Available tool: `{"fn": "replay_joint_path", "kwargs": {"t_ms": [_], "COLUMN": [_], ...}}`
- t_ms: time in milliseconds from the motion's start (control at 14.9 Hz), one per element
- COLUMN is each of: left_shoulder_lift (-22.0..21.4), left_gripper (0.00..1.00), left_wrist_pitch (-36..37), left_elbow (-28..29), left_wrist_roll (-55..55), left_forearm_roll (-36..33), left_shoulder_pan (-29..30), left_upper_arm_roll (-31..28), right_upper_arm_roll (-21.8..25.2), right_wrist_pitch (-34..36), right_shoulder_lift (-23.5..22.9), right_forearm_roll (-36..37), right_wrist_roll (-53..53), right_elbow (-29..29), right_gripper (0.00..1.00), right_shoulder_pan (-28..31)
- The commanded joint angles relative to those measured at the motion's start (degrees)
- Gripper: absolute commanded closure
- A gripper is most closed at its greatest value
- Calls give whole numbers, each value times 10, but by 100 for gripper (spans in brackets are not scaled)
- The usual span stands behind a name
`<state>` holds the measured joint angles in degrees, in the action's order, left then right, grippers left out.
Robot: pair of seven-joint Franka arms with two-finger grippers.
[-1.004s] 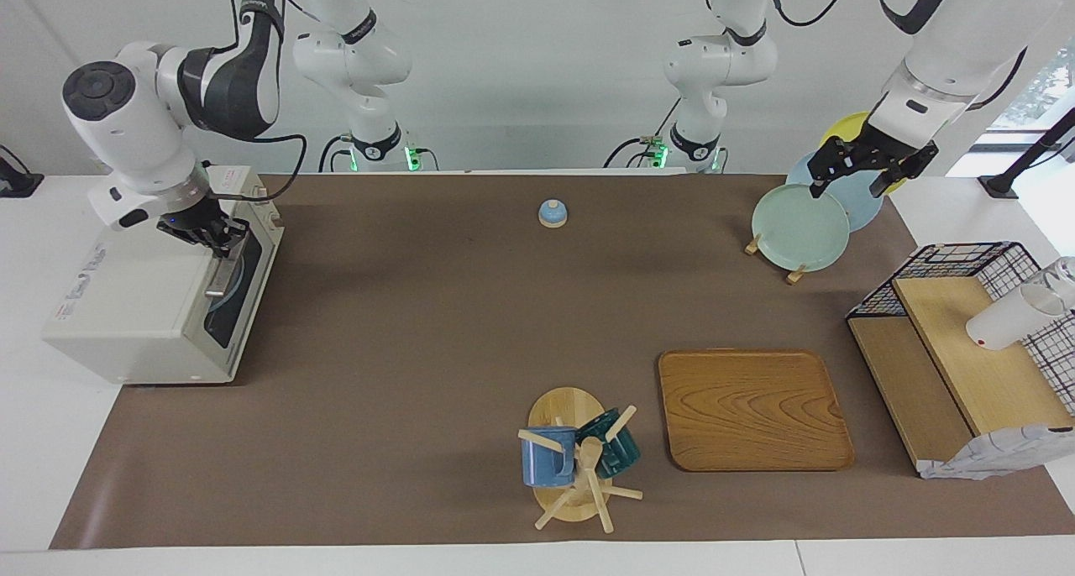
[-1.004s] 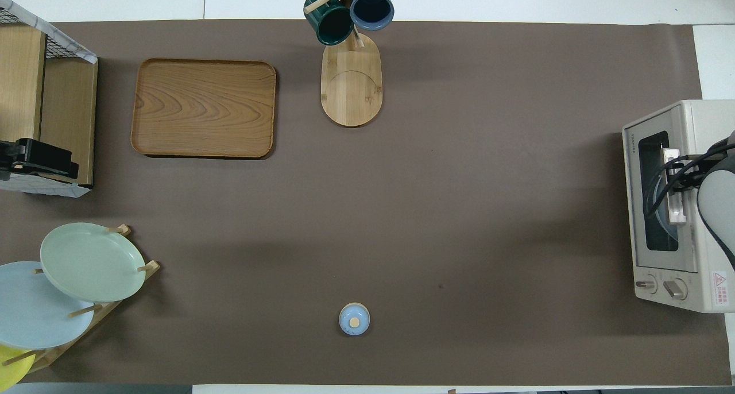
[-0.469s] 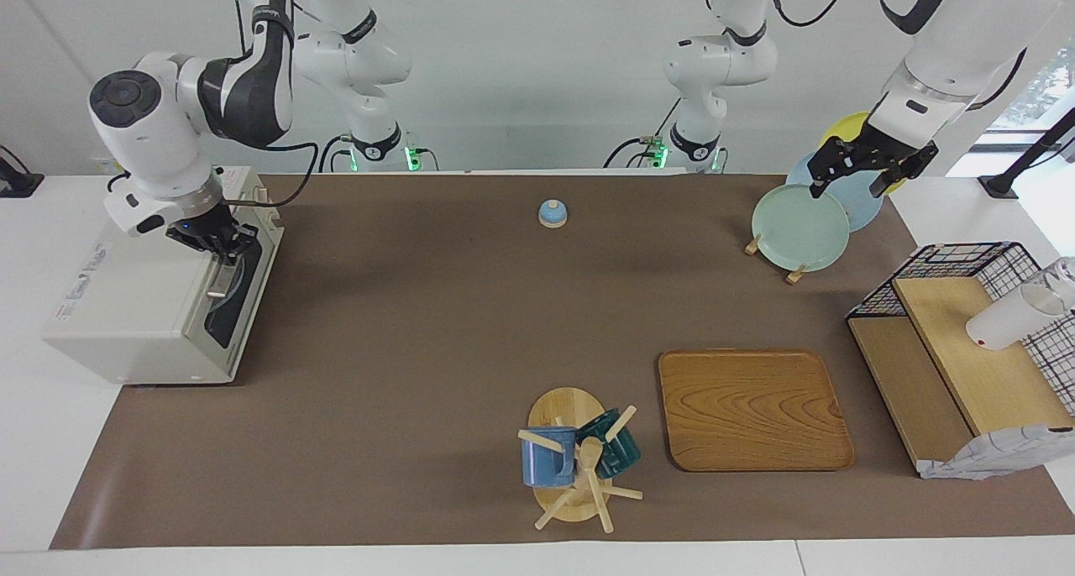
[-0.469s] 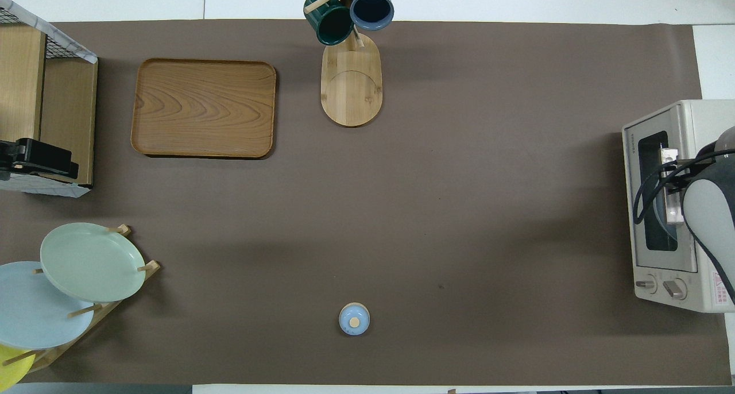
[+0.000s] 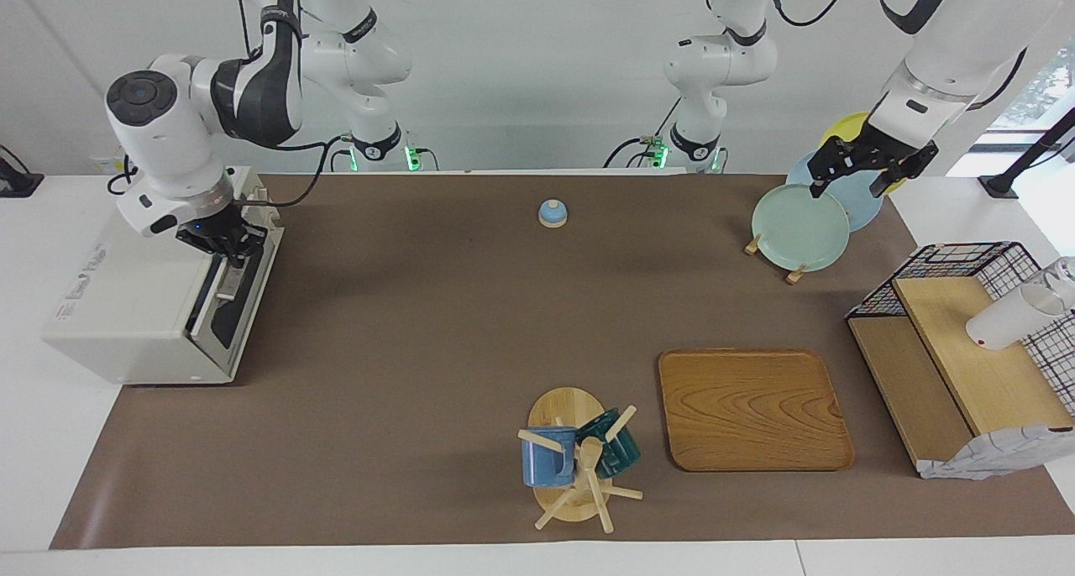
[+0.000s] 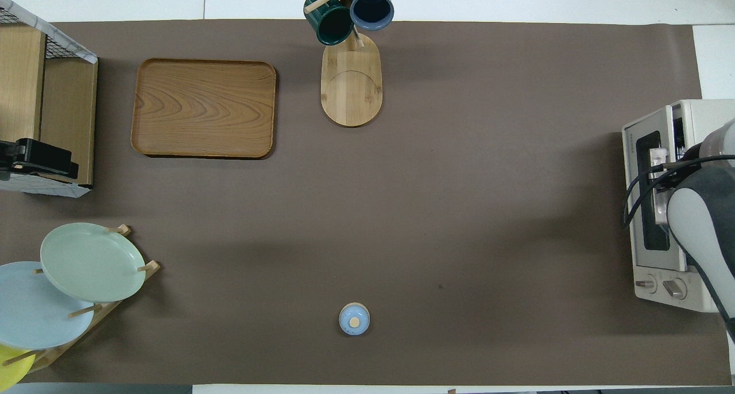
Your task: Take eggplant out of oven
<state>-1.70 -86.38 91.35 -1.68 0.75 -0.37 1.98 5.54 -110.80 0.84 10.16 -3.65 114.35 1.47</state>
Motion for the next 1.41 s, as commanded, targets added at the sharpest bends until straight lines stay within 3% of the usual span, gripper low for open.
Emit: {"fn": "replay_joint_path", "kwargs": {"t_ms": [0, 268, 670, 1004, 1339], "left_shoulder_lift": [-15, -15, -15, -15, -14], "left_gripper": [0, 0, 0, 0, 0], "left_wrist_pitch": [5, 5, 6, 4, 1], "left_elbow": [14, 14, 14, 14, 13], "left_wrist_roll": [0, 0, 0, 0, 1], "left_forearm_roll": [5, 5, 5, 5, 5], "left_shoulder_pan": [10, 10, 10, 10, 9], "left_upper_arm_roll": [6, 5, 6, 5, 6], "right_upper_arm_roll": [0, -1, -4, -19, -90], "right_wrist_pitch": [-112, -174, -251, -263, -226], "right_shoulder_lift": [-47, -63, -141, -158, -158], "right_forearm_roll": [-26, -53, -68, -68, -126], "right_wrist_roll": [-5, -7, -9, -1, 72], "right_elbow": [32, 56, 54, 51, 13], "right_gripper": [100, 100, 100, 100, 100], "right_shoulder_pan": [-8, -21, -30, -30, -30]}}
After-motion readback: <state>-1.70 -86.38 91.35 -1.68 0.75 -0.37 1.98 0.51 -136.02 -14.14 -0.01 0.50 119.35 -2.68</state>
